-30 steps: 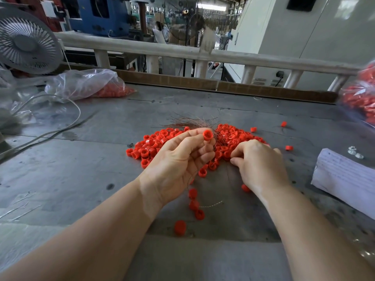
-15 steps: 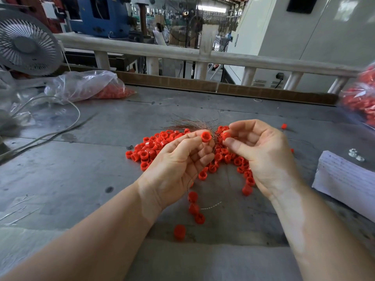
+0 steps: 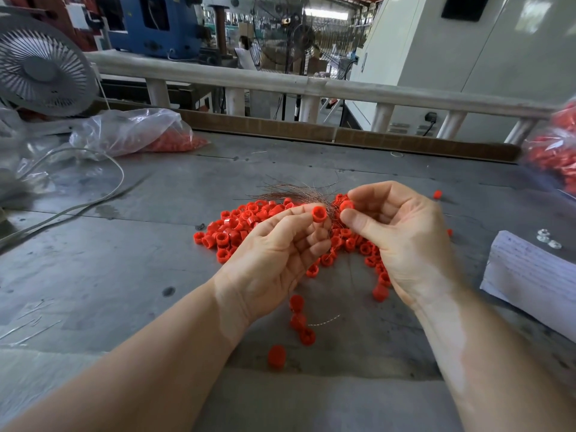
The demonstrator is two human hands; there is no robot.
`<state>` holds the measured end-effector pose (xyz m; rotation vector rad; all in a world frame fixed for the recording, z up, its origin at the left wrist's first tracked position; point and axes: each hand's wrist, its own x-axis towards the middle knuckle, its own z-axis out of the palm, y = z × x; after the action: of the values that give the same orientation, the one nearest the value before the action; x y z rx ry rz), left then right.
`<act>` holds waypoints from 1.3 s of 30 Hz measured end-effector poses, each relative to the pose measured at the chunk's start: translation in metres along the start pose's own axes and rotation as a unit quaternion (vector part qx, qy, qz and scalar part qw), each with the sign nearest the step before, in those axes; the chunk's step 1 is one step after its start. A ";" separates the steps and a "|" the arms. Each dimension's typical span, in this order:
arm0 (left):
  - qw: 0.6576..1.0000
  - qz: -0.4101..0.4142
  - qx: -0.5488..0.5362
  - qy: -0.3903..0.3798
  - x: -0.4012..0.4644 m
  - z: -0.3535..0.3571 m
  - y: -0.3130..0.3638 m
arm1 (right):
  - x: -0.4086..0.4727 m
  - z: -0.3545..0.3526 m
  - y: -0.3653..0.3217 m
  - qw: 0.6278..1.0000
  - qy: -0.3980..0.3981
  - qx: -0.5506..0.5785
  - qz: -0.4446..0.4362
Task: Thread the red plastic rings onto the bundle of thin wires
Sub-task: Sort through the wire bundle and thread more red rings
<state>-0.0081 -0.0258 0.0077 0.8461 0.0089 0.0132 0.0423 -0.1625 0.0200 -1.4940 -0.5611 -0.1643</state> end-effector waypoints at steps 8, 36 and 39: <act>1.000 -0.001 0.006 -0.003 0.000 -0.001 -0.001 | -0.001 0.002 -0.002 1.000 -0.018 0.006 -0.011; 1.000 -0.002 0.023 0.006 0.001 -0.002 -0.001 | -0.009 0.010 -0.008 0.973 -0.026 -0.183 -0.141; 1.000 -0.001 0.020 0.014 0.001 -0.001 -0.002 | -0.011 0.011 -0.010 0.970 -0.034 -0.192 -0.148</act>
<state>-0.0067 -0.0260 0.0055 0.8862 0.0373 0.0237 0.0257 -0.1551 0.0237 -1.7878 -0.8424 -0.4764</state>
